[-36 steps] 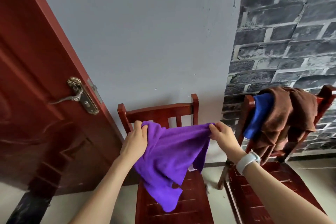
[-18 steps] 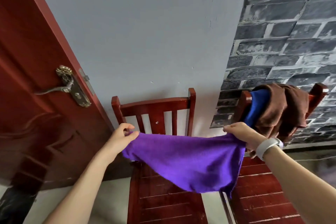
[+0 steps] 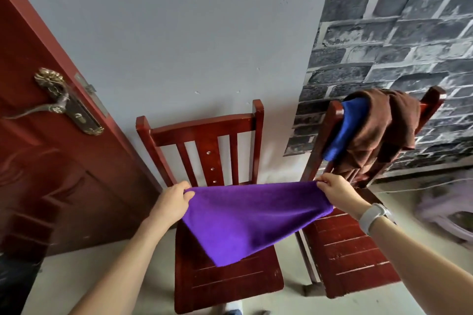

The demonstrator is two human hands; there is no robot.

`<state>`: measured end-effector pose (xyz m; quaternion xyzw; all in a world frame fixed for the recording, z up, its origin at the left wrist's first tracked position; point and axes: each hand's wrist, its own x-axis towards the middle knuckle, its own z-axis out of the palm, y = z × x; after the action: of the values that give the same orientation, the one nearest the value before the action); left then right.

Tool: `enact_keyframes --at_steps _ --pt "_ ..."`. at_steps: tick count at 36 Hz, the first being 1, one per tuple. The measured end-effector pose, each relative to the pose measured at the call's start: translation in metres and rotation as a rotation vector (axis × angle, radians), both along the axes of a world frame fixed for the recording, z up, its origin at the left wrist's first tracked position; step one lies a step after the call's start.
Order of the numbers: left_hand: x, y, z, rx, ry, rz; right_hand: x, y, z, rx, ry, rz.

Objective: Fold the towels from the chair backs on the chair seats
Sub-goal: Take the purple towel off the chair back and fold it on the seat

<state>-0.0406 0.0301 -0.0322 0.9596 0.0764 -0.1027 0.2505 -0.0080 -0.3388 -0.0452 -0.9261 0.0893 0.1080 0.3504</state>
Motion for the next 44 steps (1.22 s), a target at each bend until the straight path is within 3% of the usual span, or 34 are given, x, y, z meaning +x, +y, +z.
enact_keyframes --at_steps 9,14,18,22,25,27,30,33,36,41,44 --pt "-0.008 0.005 -0.012 -0.586 -0.243 0.341 -0.004 0.018 0.001 0.174 -0.177 -0.161" --pt "-0.001 0.013 -0.007 -0.891 -0.160 0.561 -0.004 0.021 0.008 0.424 -0.072 -0.229" --pt "0.001 0.021 -0.008 -0.699 0.070 0.494 -0.008 0.016 0.011 0.704 0.112 -0.300" --pt "-0.006 0.029 -0.004 -0.425 0.187 0.129 -0.012 0.011 0.012 0.735 0.196 -0.229" --pt "-0.011 0.031 -0.004 -0.218 0.256 -0.146 -0.014 0.012 0.005 0.614 0.192 -0.193" --pt "-0.016 0.030 -0.008 -0.050 0.270 -0.282 -0.015 0.014 -0.001 0.413 0.098 -0.151" --pt "-0.022 0.024 -0.018 0.131 0.144 -0.360 -0.018 0.018 -0.006 0.135 -0.049 -0.064" --pt "-0.028 0.023 -0.023 0.117 -0.064 -0.212 -0.020 0.021 -0.008 0.026 -0.141 -0.057" --pt "-0.030 0.021 -0.025 -0.023 -0.226 -0.014 -0.023 0.023 -0.009 0.007 -0.203 -0.091" --pt "-0.031 0.020 -0.024 -0.371 -0.263 0.276 -0.024 0.027 -0.008 0.032 -0.236 -0.127" --pt "-0.028 0.023 -0.023 -0.484 -0.251 0.381 -0.025 0.024 -0.009 0.061 -0.246 -0.148"
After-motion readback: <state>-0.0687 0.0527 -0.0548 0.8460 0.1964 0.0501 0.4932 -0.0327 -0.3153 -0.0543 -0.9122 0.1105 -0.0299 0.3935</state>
